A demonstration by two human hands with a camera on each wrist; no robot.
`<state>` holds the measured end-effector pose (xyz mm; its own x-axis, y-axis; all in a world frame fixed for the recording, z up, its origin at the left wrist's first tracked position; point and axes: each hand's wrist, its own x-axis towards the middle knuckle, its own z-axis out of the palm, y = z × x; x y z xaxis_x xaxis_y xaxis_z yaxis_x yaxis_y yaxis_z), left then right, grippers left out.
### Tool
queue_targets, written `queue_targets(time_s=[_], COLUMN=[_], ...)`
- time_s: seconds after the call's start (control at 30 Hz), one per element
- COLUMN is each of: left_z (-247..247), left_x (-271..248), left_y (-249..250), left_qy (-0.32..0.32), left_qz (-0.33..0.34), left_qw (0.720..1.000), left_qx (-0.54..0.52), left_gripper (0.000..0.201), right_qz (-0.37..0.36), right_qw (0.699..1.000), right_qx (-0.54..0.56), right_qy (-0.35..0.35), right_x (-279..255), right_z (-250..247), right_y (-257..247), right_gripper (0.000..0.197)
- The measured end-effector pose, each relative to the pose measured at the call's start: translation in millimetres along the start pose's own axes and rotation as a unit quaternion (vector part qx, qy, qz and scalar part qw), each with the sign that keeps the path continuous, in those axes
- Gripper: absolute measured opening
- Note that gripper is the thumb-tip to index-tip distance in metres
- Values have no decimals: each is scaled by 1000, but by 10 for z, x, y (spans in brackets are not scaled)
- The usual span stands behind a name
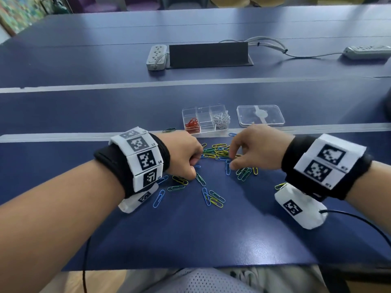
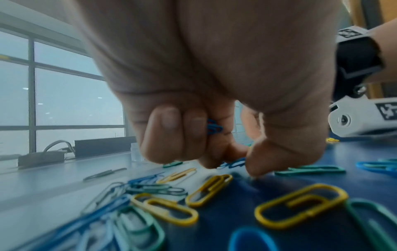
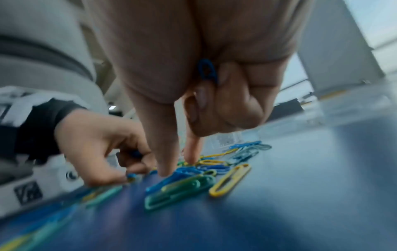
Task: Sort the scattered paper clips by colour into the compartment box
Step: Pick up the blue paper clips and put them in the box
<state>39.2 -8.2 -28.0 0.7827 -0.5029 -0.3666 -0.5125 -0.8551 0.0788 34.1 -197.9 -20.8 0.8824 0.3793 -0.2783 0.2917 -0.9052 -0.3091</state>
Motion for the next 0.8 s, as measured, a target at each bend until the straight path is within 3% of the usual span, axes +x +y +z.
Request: queue_targets(time_s=[0.17,0.3,0.4,0.53,0.63,0.8], left_z=[-16,-107,-181,-333,-387,-499], left_x=[14,71,133,201,331,591], left_y=[0,-22,-54,-104,-225,-440], left_qy=[51,75,77,71,104,90], left_qz=[-30,-54,-68,-94,-121,-182], left_qw=[992,964,917,849,849,878], left_qx=[-116,-247,-386,-515,-503,-434], left_gripper=[32,33,32,18,32,21], right_qz=[-19,10,66,102,107,132], right_qw=[997,998,995,951,935,933], right_qx=[-76,-53,44,282,331,331], right_qy=[-5,-24,-56,-82,-66,-55], right_x=[3,-21,102,395,648,1049], right_z=[40,-21,-143,-318,-449,-614], right_y=[-111,-214,-246,-237,-262,-339], right_gripper=[15,19,32,31,33,25])
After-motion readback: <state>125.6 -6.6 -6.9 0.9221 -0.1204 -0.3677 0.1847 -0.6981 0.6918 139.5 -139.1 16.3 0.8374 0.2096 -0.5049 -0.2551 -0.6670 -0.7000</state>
